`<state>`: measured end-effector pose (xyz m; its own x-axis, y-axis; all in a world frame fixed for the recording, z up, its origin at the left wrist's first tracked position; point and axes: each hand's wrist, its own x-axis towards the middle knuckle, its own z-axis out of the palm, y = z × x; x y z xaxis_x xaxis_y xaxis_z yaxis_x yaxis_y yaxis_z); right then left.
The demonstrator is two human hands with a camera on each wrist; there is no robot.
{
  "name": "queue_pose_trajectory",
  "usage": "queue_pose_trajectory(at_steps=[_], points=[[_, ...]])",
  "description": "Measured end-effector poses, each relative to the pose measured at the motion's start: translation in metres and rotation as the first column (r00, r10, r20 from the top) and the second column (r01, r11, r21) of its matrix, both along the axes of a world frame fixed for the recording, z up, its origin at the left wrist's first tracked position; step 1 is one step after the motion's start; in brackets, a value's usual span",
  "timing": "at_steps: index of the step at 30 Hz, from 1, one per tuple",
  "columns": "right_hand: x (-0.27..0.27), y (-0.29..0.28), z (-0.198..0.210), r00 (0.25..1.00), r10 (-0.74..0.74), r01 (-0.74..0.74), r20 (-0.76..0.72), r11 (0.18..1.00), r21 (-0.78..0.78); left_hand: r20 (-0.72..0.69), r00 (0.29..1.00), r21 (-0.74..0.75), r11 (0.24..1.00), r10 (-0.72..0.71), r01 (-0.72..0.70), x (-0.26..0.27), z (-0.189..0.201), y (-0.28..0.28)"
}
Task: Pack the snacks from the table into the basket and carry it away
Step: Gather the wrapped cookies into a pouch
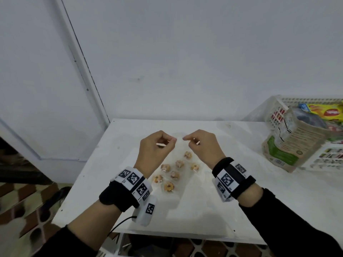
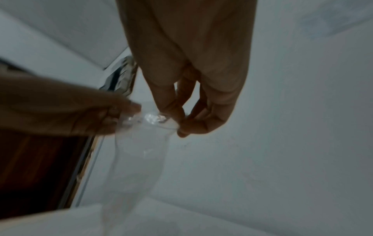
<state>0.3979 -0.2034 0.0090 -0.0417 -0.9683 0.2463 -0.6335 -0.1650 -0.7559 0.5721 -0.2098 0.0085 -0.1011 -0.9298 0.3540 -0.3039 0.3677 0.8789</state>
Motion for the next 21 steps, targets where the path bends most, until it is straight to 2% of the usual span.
queue_pose_trajectory(at_steps=[3,4,7,9,13,17,19,21], points=[[0.001,0.000,0.006,0.989,0.060,-0.071,0.137,0.995,0.074,0.111,0.992,-0.166,0.983,-0.063,0.081,-0.001,0.003,0.003],[0.000,0.001,0.010,0.977,0.091,-0.115,0.192,0.986,0.118,0.151,0.983,-0.164,0.977,-0.108,0.133,0.002,0.004,0.001],[-0.006,0.002,0.022,0.930,0.188,-0.261,0.316,0.942,0.208,0.240,0.923,0.055,0.953,-0.302,0.298,0.013,0.005,-0.010],[-0.008,0.002,0.025,0.925,0.233,-0.308,0.299,0.923,0.232,0.296,0.882,0.102,0.930,-0.367,0.353,0.015,0.002,-0.016],[-0.009,-0.002,0.026,0.930,0.310,-0.355,0.198,0.897,0.263,0.256,0.908,0.041,0.942,-0.332,0.333,0.011,-0.009,-0.024],[-0.009,-0.005,0.025,0.924,0.327,-0.373,0.199,0.886,0.275,0.292,0.877,0.054,0.922,-0.382,0.384,0.005,-0.016,-0.027],[-0.009,-0.007,0.025,0.921,0.348,-0.386,0.178,0.879,0.280,0.199,0.894,0.036,0.915,-0.401,0.402,0.000,-0.019,-0.028],[-0.010,-0.008,0.025,0.918,0.322,-0.374,0.232,0.897,0.237,0.091,0.914,0.015,0.919,-0.394,0.395,-0.001,-0.022,-0.029]])
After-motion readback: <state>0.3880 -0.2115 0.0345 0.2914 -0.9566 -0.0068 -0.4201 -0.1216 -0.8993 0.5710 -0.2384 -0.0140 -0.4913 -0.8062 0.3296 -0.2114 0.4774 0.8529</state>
